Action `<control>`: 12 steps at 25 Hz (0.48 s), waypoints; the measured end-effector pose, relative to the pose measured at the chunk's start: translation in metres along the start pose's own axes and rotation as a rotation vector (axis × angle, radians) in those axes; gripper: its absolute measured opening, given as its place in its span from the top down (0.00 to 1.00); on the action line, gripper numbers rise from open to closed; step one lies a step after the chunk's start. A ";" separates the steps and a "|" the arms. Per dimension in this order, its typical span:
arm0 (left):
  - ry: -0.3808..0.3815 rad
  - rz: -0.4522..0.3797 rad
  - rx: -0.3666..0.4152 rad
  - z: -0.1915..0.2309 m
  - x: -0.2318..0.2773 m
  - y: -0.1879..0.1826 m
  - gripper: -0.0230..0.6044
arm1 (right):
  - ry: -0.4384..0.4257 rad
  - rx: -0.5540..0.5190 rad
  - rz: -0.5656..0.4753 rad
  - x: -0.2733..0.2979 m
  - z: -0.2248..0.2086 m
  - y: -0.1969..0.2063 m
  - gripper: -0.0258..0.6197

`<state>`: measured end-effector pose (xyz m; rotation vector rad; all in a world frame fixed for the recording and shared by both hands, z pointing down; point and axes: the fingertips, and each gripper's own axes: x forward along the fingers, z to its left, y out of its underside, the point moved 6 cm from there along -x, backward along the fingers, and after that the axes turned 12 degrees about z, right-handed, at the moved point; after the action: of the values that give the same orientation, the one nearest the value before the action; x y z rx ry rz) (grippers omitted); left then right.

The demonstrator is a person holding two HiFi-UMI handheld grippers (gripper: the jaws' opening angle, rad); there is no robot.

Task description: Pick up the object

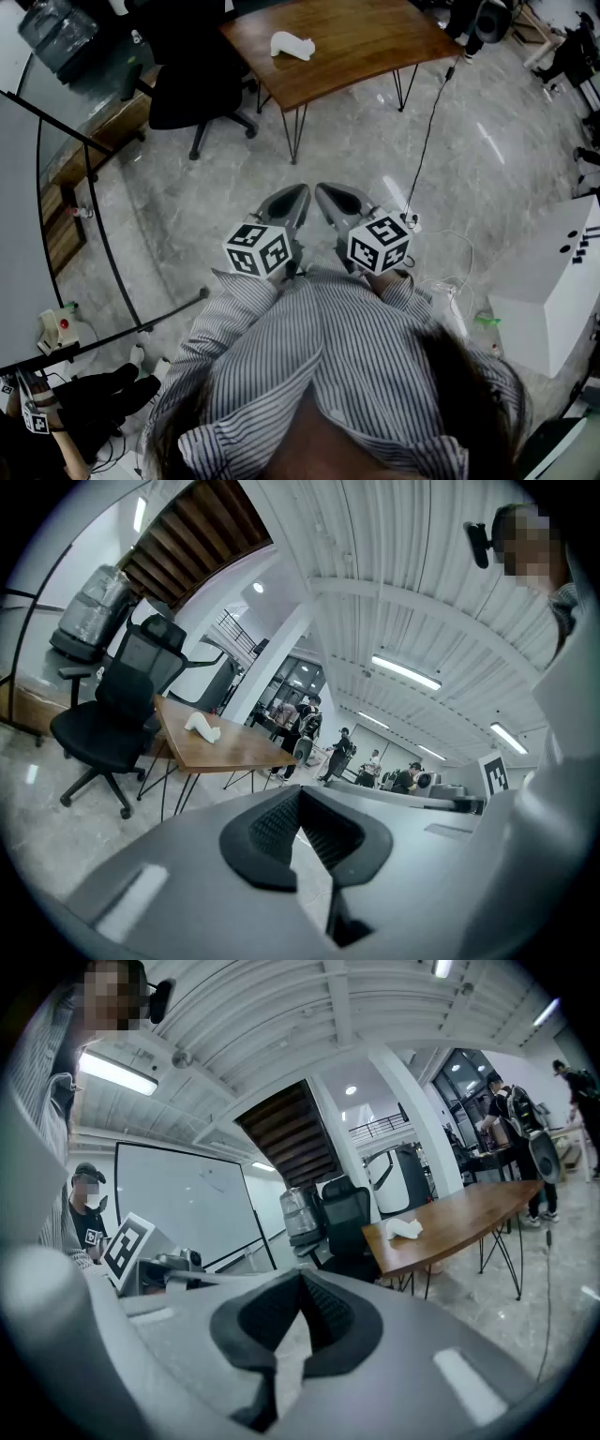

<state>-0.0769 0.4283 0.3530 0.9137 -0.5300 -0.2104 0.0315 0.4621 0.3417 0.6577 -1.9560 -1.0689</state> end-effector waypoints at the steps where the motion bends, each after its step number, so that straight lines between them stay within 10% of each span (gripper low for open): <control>1: -0.005 -0.005 -0.001 0.000 0.000 -0.002 0.96 | -0.002 -0.002 0.002 0.000 -0.001 -0.001 0.96; 12: -0.007 -0.020 -0.012 -0.008 -0.004 0.001 0.96 | -0.016 -0.019 0.005 -0.006 0.004 0.001 0.96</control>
<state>-0.0757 0.4359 0.3481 0.9077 -0.5253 -0.2349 0.0315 0.4686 0.3384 0.6351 -1.9576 -1.0912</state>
